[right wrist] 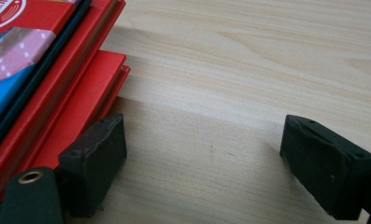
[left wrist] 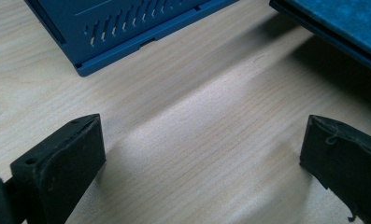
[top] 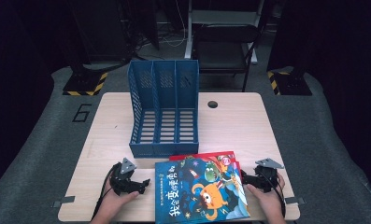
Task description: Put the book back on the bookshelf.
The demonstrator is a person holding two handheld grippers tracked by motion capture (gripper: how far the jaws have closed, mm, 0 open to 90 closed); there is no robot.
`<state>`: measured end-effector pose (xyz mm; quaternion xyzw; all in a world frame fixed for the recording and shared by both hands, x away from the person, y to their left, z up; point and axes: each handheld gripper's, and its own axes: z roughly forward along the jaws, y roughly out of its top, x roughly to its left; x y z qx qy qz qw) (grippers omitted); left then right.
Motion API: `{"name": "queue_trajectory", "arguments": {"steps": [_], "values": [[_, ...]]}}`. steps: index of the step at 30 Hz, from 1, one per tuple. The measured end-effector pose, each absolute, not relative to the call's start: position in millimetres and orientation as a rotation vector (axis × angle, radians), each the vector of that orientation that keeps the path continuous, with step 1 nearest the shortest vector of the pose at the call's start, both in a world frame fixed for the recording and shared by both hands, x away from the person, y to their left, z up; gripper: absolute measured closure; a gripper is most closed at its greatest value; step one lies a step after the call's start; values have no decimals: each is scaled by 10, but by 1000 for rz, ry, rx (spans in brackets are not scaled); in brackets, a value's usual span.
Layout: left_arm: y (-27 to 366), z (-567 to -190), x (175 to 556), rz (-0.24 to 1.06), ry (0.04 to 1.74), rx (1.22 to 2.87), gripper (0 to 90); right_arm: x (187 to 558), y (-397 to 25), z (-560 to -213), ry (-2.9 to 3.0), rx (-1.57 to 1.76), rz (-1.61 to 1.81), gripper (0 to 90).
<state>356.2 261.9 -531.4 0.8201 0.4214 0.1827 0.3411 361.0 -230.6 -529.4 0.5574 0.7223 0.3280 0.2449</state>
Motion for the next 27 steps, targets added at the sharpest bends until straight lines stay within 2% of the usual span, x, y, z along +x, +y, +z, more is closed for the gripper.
{"name": "queue_trajectory", "arguments": {"steps": [23, 26, 27], "values": [[2573, -5316, 3560, 490, 1149, 2107, 3, 3592, -2293, -5292, 1953, 1540, 886, 147], [2581, -5311, 3564, 480, 1148, 2108, 5, 3574, -2299, -5287, 1950, 1543, 896, 182], [2583, -5315, 3563, 484, 1148, 2103, 6, 3562, -2318, -5269, 1960, 1529, 883, 234]]}}
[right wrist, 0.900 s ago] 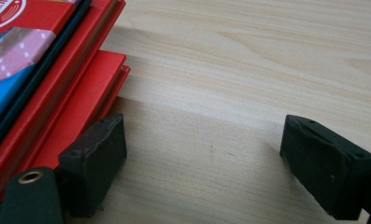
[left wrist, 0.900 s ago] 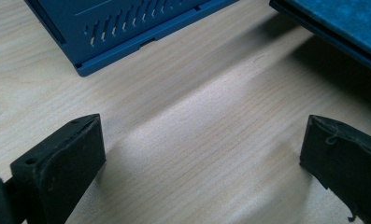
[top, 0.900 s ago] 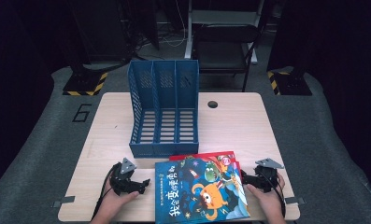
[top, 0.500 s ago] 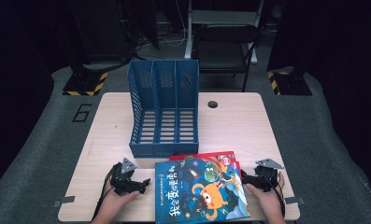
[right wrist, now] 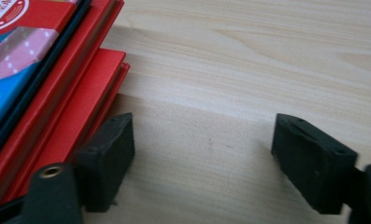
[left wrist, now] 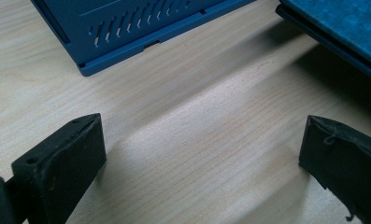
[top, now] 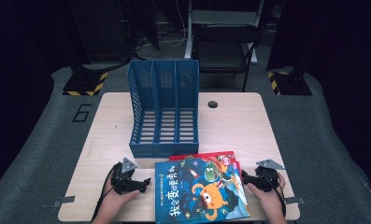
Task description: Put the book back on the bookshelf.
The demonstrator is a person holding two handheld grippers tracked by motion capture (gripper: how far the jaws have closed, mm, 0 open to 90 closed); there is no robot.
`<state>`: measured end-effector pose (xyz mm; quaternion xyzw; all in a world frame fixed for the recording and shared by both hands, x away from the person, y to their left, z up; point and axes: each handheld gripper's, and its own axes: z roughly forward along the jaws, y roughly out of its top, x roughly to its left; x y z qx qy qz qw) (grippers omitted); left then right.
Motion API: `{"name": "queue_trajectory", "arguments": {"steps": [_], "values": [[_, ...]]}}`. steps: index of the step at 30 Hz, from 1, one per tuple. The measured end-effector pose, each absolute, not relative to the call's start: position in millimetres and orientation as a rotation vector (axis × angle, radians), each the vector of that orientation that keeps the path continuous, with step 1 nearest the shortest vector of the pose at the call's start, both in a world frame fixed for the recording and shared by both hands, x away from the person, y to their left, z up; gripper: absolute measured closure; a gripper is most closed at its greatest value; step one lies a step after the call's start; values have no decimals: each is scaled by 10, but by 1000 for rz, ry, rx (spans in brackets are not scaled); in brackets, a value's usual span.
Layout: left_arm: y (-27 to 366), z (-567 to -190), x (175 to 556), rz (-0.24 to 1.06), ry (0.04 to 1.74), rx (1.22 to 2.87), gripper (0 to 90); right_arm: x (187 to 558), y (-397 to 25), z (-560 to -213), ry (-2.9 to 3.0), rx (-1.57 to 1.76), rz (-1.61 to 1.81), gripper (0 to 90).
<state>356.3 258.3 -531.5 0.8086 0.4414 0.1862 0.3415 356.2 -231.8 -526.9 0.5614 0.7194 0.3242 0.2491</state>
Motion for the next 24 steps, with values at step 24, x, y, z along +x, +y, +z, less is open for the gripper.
{"name": "queue_trajectory", "arguments": {"steps": [24], "values": [[2345, -4917, 2986, 70, 1188, 1981, 316, 2828, -2022, -4672, 2096, 1488, 1033, 314]]}}
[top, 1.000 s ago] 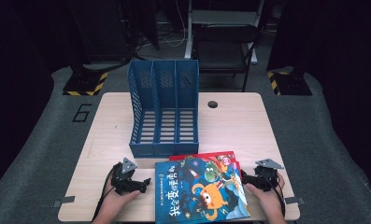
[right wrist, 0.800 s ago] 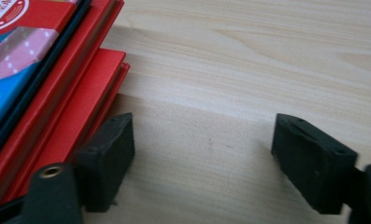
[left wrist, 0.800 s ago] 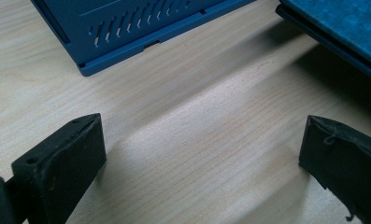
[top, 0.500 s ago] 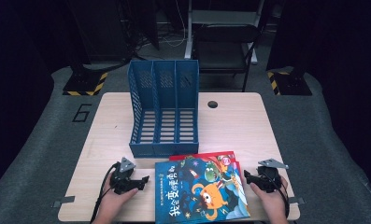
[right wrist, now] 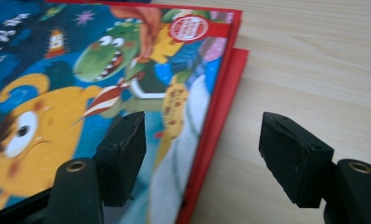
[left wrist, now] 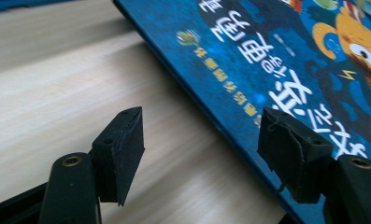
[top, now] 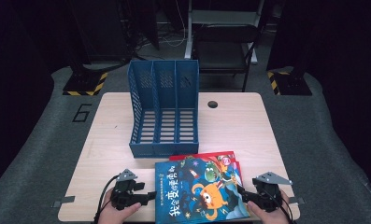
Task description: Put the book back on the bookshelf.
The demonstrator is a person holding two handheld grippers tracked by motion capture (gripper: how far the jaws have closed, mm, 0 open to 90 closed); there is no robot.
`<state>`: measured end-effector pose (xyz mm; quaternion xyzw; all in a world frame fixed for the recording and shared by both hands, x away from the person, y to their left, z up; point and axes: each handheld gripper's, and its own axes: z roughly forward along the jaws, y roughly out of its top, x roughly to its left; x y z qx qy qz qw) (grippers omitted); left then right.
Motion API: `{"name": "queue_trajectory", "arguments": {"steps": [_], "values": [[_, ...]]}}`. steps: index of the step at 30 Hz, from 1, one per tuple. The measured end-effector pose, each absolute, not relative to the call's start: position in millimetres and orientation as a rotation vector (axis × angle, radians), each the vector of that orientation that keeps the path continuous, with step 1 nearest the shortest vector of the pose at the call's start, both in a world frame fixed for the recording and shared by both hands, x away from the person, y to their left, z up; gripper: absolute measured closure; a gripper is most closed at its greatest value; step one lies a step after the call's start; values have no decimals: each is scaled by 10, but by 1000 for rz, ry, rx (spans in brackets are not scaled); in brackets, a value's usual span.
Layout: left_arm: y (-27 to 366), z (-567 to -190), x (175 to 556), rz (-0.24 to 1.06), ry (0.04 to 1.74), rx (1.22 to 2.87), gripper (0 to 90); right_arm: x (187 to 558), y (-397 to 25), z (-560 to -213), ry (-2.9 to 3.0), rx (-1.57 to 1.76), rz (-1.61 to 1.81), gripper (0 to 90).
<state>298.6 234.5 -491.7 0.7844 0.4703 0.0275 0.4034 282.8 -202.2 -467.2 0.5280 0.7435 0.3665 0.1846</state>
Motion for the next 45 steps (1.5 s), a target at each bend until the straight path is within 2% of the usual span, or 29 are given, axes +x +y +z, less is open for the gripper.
{"name": "queue_trajectory", "arguments": {"steps": [4, 15, 19, 26, 34, 36, 37, 41, 45], "values": [[2270, -4974, 2977, 39, 1154, 2025, 291, 2750, -1910, -4721, 2117, 1463, 1067, 313], [2184, -5026, 2936, -75, 1146, 1994, 280, 2740, -1784, -4793, 2177, 1454, 1058, 298], [2137, -5025, 2900, -52, 1138, 1994, 282, 2719, -1750, -4780, 2150, 1484, 1061, 300], [2116, -5034, 2908, -96, 1139, 1978, 314, 2704, -1723, -4774, 2144, 1457, 1047, 300], [2202, -5028, 2959, -52, 1186, 1954, 319, 2703, -1650, -4774, 2174, 1423, 1057, 314], [2212, -5029, 2971, -56, 1188, 1949, 329, 2705, -1630, -4763, 2229, 1387, 1151, 476], [2212, -5029, 2971, -56, 1188, 1949, 331, 2713, -1599, -4773, 2272, 1407, 1259, 425], [2216, -5036, 2996, -52, 1189, 1937, 336, 2682, -1345, -4750, 2308, 1242, 1098, 396], [2225, -5037, 2992, -54, 1181, 1939, 336, 2673, -1354, -4731, 2244, 1245, 1064, 353]]}}
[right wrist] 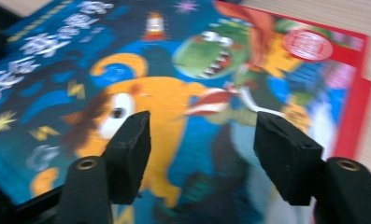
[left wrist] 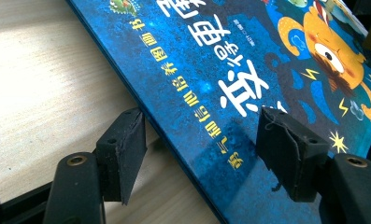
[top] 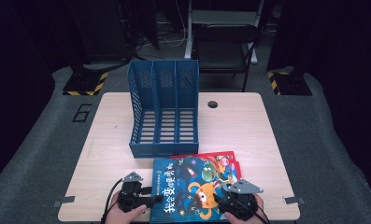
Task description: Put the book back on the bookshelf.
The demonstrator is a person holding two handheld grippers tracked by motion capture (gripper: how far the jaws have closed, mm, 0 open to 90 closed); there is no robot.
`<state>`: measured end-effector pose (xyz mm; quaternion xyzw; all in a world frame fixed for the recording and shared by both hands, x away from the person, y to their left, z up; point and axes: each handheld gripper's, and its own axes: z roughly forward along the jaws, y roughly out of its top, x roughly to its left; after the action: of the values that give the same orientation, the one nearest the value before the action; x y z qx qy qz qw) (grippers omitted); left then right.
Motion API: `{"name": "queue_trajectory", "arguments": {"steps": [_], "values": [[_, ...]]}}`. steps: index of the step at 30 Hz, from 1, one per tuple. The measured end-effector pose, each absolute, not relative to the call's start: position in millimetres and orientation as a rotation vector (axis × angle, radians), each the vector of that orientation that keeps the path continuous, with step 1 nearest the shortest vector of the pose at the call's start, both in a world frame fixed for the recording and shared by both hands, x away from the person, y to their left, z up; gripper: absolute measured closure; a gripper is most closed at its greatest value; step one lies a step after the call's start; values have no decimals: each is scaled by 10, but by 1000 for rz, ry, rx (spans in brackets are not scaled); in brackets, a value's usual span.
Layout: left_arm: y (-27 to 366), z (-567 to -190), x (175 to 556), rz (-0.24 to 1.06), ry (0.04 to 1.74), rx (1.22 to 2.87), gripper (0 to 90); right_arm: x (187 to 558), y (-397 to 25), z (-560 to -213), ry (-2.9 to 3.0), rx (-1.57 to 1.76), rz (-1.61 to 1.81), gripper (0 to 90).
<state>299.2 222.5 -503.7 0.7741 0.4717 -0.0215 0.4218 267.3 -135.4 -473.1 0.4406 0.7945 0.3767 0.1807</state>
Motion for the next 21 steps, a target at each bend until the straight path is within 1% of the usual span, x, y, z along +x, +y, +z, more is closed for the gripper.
{"name": "queue_trajectory", "arguments": {"steps": [2, 6, 8, 9, 14, 17, 21], "values": [[2227, -5037, 2983, -47, 1181, 1938, 336, 2715, -1482, -4763, 2187, 1365, 1056, 318], [2223, -5039, 2957, -36, 1193, 1928, 335, 2752, -1655, -4775, 2107, 1508, 1090, 299], [2215, -5041, 2938, -30, 1196, 1927, 333, 2755, -1680, -4777, 2113, 1504, 1077, 307], [2218, -5035, 2929, -46, 1193, 1936, 333, 2754, -1688, -4780, 2124, 1515, 1086, 326], [2219, -5038, 2920, -60, 1198, 1931, 339, 2754, -1674, -4808, 2150, 1537, 1093, 304], [2238, -5035, 2921, -39, 1207, 1932, 339, 2763, -1670, -4806, 2141, 1575, 1121, 335], [2299, -5027, 2936, -38, 1237, 1919, 340, 2775, -1650, -4811, 2148, 1574, 1150, 340]]}}
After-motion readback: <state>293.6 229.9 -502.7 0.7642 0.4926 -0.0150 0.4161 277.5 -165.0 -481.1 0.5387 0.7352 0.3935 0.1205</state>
